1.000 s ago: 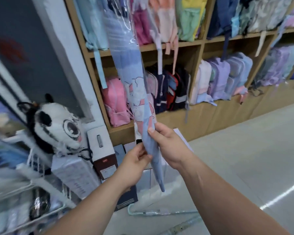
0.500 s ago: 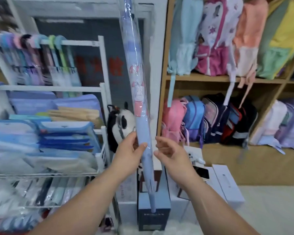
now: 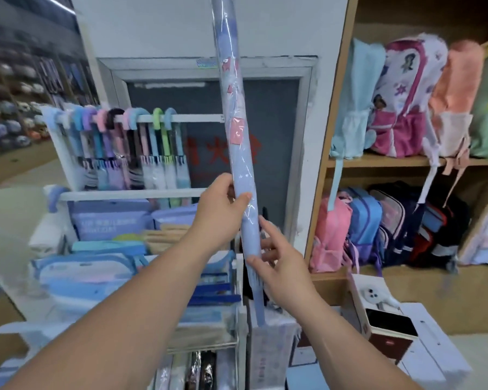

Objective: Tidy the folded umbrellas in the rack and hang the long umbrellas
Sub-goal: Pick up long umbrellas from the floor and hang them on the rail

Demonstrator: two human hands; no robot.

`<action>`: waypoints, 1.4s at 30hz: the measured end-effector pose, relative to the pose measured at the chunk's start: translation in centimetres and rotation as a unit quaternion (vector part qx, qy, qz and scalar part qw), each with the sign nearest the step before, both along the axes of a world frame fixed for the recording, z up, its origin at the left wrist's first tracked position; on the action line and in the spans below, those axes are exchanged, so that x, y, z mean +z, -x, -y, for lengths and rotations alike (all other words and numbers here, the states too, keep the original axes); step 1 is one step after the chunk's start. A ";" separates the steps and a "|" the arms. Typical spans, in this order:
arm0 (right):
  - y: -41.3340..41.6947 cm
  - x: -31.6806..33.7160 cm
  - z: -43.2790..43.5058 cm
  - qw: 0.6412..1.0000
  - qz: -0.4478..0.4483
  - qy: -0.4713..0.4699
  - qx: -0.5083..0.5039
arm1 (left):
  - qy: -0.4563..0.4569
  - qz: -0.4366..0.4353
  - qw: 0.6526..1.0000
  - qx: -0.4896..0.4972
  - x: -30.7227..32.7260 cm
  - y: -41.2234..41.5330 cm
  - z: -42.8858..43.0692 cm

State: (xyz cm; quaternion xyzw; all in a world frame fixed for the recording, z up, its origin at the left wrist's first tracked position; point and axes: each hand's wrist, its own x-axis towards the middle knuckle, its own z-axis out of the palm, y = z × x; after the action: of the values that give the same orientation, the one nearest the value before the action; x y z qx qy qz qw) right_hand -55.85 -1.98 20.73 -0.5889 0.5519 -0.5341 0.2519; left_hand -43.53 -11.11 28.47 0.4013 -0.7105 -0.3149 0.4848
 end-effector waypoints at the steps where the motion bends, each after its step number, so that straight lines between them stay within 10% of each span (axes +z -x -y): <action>1: -0.5 0.5 0.8 1.000 0.003 0.007 -0.004 | 0.009 0.001 1.000 0.002 0.6 -0.3 0.6; 11: -0.8 5.3 10.1 0.995 0.010 0.089 0.046 | -0.003 -0.070 0.991 -0.117 5.6 -2.4 6.5; 42: -1.4 24.6 35.5 0.976 -0.059 0.166 0.127 | 0.089 -0.014 0.996 -0.020 21.5 -3.4 25.9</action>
State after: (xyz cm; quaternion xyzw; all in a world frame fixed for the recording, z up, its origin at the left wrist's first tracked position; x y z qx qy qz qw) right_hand -54.48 -37.46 45.36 -0.7186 0.3898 -0.5460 0.1833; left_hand -40.14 -36.98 50.01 0.3376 -0.7372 -0.2656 0.5216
